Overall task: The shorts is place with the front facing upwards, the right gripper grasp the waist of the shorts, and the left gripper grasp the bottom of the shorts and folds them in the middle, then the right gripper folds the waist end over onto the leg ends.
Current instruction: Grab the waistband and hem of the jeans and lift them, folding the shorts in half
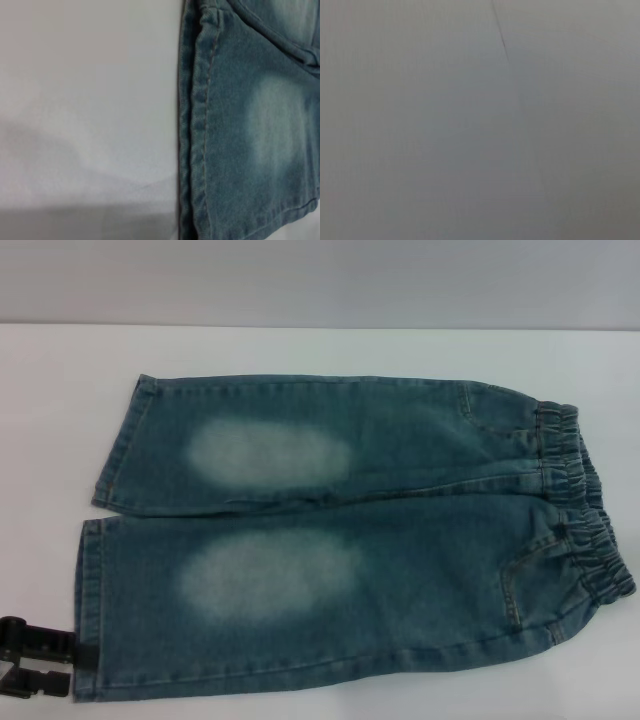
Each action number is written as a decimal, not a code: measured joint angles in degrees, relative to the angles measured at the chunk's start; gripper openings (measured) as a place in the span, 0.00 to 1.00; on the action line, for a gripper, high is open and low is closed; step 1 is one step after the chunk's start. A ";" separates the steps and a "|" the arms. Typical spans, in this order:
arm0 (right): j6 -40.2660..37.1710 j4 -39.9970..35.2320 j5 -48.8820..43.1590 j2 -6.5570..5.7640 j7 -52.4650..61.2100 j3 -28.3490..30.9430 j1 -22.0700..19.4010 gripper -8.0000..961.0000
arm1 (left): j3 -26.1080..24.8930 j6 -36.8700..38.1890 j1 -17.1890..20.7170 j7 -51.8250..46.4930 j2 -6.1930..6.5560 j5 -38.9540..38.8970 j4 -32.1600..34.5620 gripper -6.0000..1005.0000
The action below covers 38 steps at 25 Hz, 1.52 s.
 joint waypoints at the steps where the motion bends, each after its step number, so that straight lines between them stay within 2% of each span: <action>1: -0.01 0.00 0.00 -0.01 0.00 0.01 0.00 0.49 | 0.04 -0.01 -0.02 -0.01 -0.01 0.00 0.00 0.71; 9: -0.02 0.00 0.00 -0.01 0.00 -0.02 0.00 0.49 | 0.17 0.19 -0.64 -0.10 -0.75 0.80 0.03 0.71; 22: -0.02 0.01 0.00 0.22 0.00 -0.05 -0.18 0.49 | -1.09 2.05 -3.77 0.42 -3.00 1.42 0.90 0.70; 38: -0.11 0.00 0.00 0.35 0.19 0.40 0.02 0.49 | -1.16 0.79 -4.49 -0.18 -2.28 2.35 1.06 0.62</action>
